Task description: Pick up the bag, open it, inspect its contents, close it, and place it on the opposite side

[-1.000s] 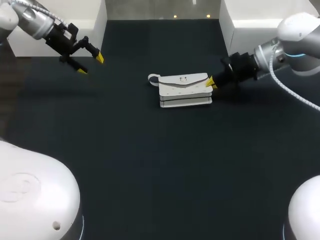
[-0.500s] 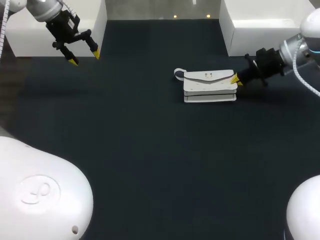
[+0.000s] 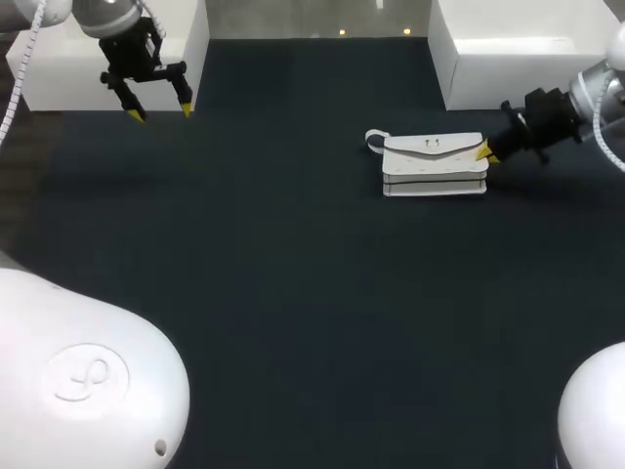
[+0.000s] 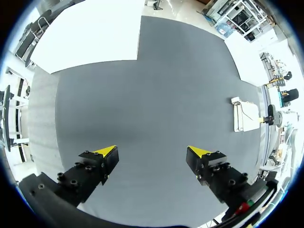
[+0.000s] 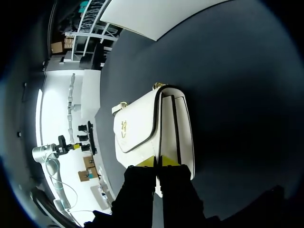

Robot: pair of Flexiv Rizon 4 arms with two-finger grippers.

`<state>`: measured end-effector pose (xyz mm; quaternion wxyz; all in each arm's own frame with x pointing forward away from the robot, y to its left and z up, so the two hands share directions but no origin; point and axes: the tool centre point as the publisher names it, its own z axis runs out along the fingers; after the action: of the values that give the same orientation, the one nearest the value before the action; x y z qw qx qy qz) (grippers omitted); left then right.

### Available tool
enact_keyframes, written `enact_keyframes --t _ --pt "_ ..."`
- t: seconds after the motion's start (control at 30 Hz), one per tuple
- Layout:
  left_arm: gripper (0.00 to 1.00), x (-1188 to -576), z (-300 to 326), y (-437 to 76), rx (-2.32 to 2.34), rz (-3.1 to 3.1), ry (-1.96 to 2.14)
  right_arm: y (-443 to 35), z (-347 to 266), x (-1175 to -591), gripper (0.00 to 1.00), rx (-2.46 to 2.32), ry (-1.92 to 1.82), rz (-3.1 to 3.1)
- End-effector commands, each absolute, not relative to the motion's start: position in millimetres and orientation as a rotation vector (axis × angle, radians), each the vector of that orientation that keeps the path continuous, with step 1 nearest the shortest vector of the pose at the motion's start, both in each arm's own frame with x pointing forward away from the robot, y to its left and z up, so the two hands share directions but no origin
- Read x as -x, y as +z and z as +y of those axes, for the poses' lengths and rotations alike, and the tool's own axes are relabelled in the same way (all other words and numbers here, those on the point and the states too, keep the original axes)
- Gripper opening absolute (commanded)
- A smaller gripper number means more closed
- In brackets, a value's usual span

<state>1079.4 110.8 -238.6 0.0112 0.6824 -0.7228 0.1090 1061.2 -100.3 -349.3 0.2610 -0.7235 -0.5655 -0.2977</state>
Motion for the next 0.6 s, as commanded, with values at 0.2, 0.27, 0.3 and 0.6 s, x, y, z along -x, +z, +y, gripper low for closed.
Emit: enact_keyframes --t 0.2,0.27,0.3,0.6 --pt "1.0 -1073 113 -233 -2.172 -2.262 0.364 -344 -119 -1064 0.0 2.014 -0.783 -1.546" --pt "1.0 -1073 113 -233 -2.172 -2.262 0.364 -343 -123 -1066 0.0 2.019 -0.782 -1.545" --pt "1.0 -1073 113 -233 -2.172 -2.262 0.364 -343 -125 -1066 0.0 2.025 -0.781 -1.545" --pt "1.0 -1073 113 -233 -2.172 -2.262 0.364 -343 -150 -1073 0.0 2.062 -0.772 -1.539"
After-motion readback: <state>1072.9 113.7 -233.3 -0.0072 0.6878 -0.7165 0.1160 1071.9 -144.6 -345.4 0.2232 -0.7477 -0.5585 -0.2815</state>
